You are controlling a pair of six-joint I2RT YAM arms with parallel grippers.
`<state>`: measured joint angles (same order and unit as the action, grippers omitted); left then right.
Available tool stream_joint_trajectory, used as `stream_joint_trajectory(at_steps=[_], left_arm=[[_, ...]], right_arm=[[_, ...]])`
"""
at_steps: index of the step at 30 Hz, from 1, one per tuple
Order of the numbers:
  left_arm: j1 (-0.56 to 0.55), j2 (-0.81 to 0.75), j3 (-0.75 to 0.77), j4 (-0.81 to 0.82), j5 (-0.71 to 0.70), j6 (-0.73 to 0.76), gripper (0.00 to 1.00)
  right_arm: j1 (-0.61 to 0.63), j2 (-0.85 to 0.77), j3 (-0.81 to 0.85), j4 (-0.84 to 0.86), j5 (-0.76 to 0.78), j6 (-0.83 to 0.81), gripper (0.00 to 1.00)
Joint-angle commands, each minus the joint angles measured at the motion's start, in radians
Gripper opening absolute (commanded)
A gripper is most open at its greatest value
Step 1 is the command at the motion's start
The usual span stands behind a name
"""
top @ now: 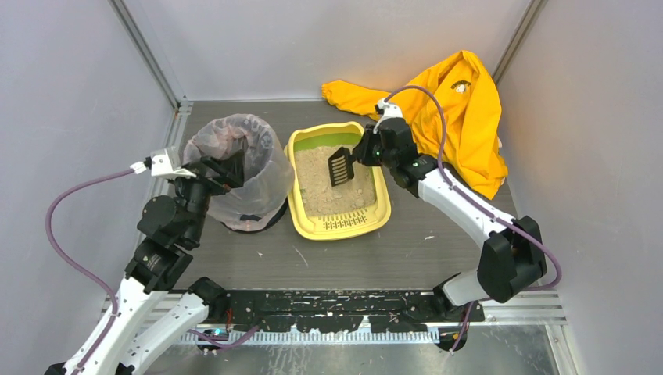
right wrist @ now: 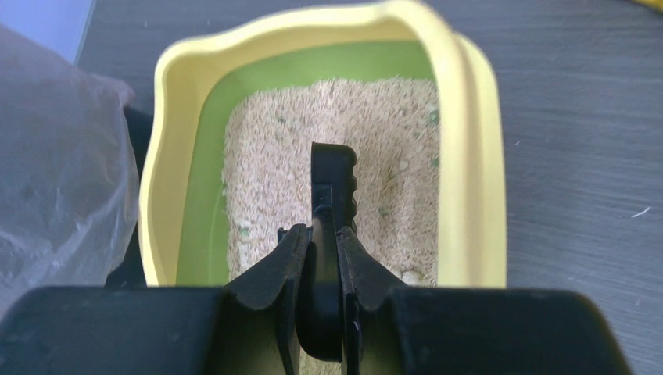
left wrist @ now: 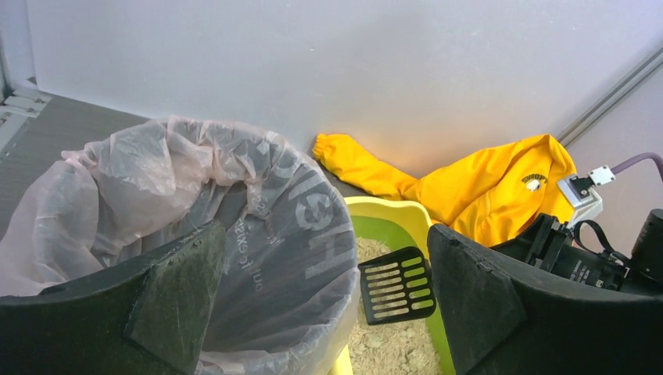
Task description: Clean the litter box
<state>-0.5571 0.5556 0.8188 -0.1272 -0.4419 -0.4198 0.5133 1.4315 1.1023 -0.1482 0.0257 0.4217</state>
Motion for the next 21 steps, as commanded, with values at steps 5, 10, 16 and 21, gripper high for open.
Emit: stream_joint_trajectory(at_steps=[5,10,16,21], left_arm=[[-0.003,0.031,0.02,0.015,-0.018,-0.017,1.0],[-0.003,0.008,0.022,0.011,-0.033,0.004,1.0],[-0.003,-0.022,0.018,0.012,-0.05,0.018,1.0],[-0.002,-0.018,0.021,0.006,-0.053,0.021,1.0]], right_arm=[[-0.039,0.053,0.129,0.011,0.025,0.002,0.01],[-0.039,0.064,0.112,-0.013,-0.078,0.054,0.01],[-0.038,0.046,0.031,0.002,-0.107,0.077,0.01],[-0.038,0.032,-0.004,0.014,-0.096,0.064,0.01]])
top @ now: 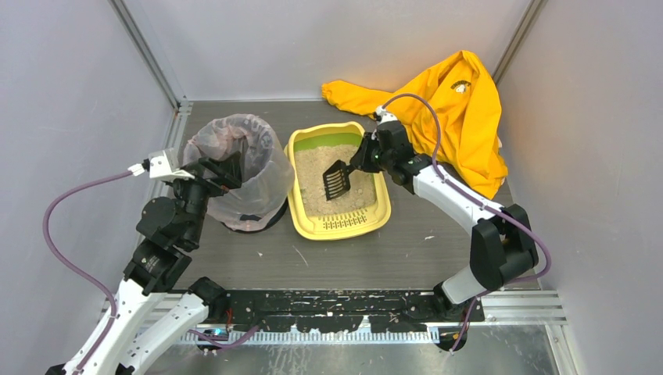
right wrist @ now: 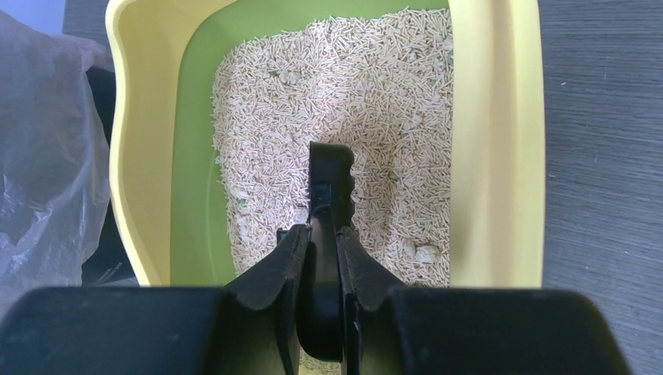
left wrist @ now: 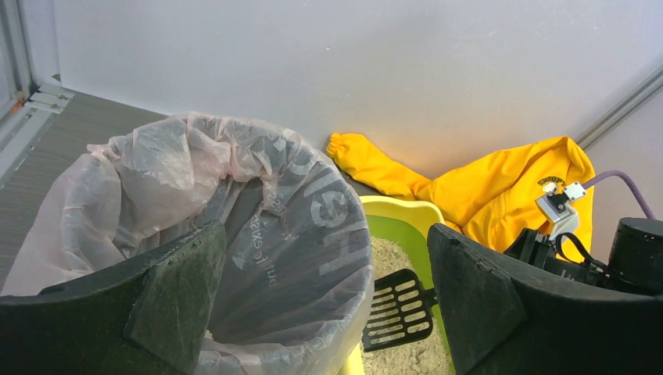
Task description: Clean the litter box
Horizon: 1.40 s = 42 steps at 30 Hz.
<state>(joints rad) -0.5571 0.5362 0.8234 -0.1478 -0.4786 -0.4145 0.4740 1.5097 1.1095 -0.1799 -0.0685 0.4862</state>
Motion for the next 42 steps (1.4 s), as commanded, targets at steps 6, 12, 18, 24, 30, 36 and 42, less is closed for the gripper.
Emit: stream_joint_trajectory(at_steps=[6,12,18,24,30,36,42], left_arm=[[-0.002,-0.003,0.011,0.031,-0.01,0.013,1.0],[-0.002,-0.013,0.01,0.024,-0.011,0.013,1.0],[-0.001,-0.002,0.009,0.028,-0.003,0.011,1.0],[-0.003,0.007,0.011,0.029,0.003,0.01,1.0],[-0.003,0.005,0.011,0.024,0.003,0.011,1.0],[-0.003,-0.002,0.01,0.024,0.004,0.011,1.0],[-0.002,-0.001,0.008,0.026,0.015,0.007,1.0]], right_arm=[[0.001,-0.016,0.002,0.042,-0.017,-0.011,0.01],[0.002,0.051,-0.026,0.14,-0.103,0.053,0.01],[0.005,0.127,-0.017,0.26,-0.206,0.133,0.01],[0.005,0.209,0.011,0.376,-0.307,0.242,0.01],[-0.025,0.293,-0.006,0.587,-0.435,0.432,0.01],[-0.082,0.298,-0.055,0.747,-0.489,0.56,0.01],[-0.115,0.212,-0.06,0.669,-0.473,0.505,0.01]])
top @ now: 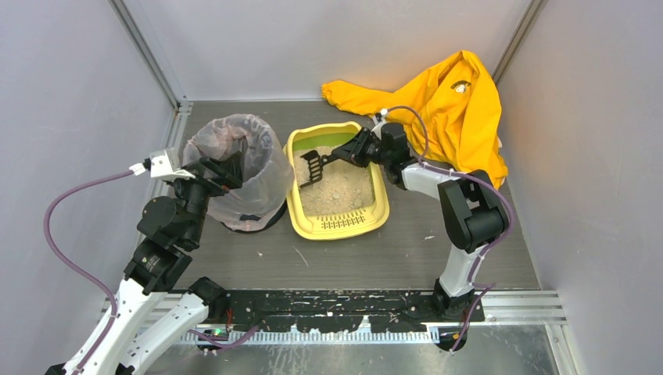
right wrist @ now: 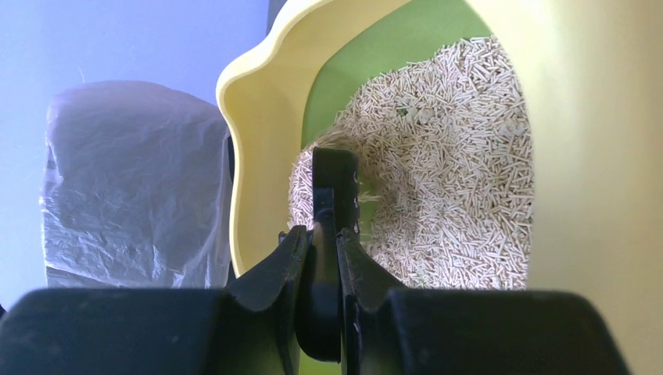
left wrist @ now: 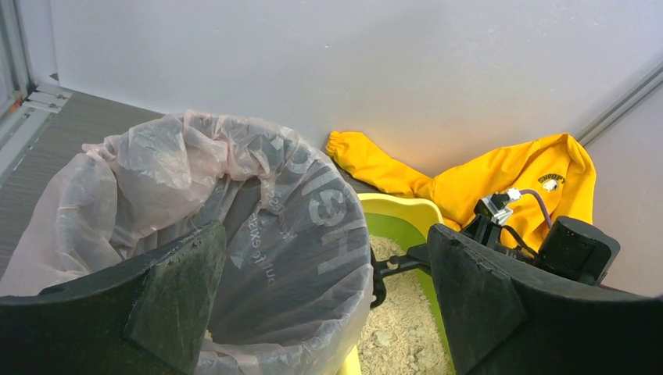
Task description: Clean the litter box
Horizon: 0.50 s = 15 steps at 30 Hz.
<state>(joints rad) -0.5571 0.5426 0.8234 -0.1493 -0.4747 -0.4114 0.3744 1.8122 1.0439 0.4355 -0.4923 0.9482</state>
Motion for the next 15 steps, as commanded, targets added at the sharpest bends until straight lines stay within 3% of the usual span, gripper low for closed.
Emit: stream_joint_trajectory(at_steps=[1,15], left_arm=[[-0.002,-0.009,0.008,0.029,0.014,0.003,1.0],[-0.002,0.0,0.011,0.033,0.039,-0.004,1.0]], right_arm=[[-0.019,-0.105,0.005,0.036,-0.044,0.026,0.01],[-0.089,-0.244,-0.062,-0.075,-0.013,-0.06,0.01]])
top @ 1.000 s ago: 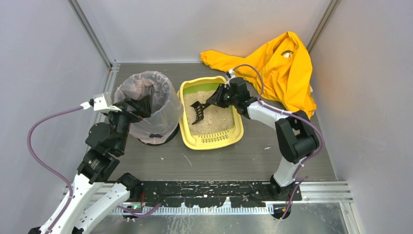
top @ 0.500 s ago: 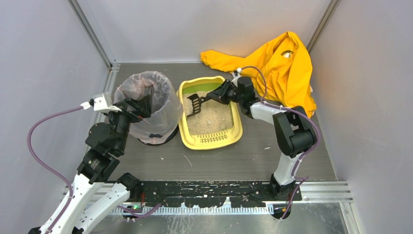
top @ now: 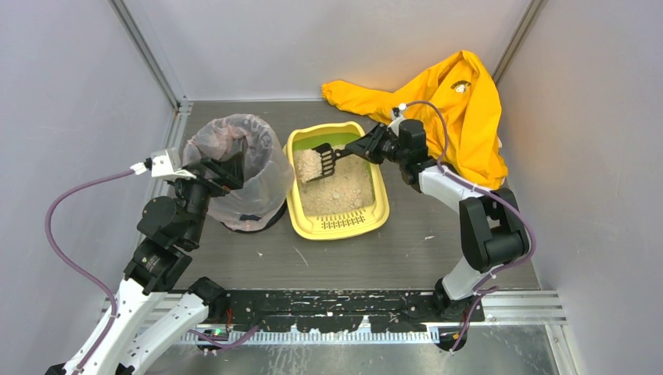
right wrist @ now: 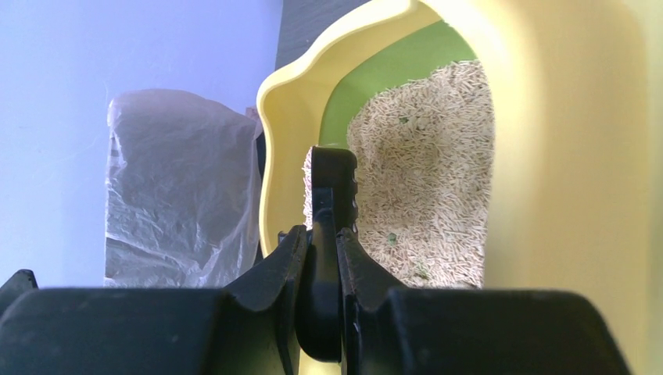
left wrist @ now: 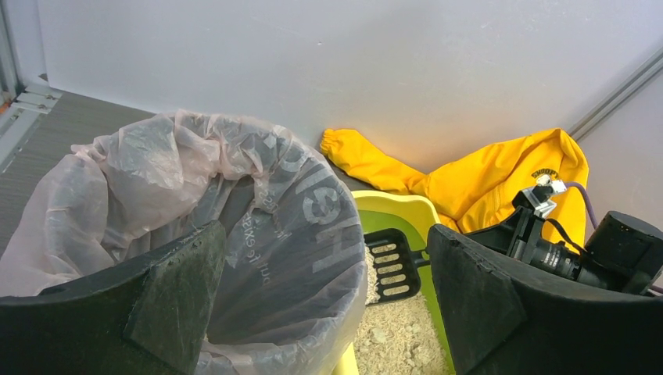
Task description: Clean the litter box
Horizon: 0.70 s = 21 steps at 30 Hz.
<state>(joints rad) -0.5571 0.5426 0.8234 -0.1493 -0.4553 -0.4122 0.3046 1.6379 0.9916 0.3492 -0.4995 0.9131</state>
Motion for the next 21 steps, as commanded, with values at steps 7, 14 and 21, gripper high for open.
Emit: stream_joint_trajectory(at_steps=[7,14,21], left_arm=[[-0.003,-0.005,0.011,0.031,0.022,-0.005,1.0],[-0.003,0.002,0.01,0.032,0.03,-0.01,1.0],[-0.003,0.005,0.016,0.029,0.038,-0.014,1.0]], right_arm=[[-0.05,-0.117,-0.068,0.011,-0.007,-0.03,0.01],[-0.154,-0.152,-0.167,0.189,-0.123,0.108,0.01],[-0.262,-0.164,-0.277,0.389,-0.21,0.268,0.01]])
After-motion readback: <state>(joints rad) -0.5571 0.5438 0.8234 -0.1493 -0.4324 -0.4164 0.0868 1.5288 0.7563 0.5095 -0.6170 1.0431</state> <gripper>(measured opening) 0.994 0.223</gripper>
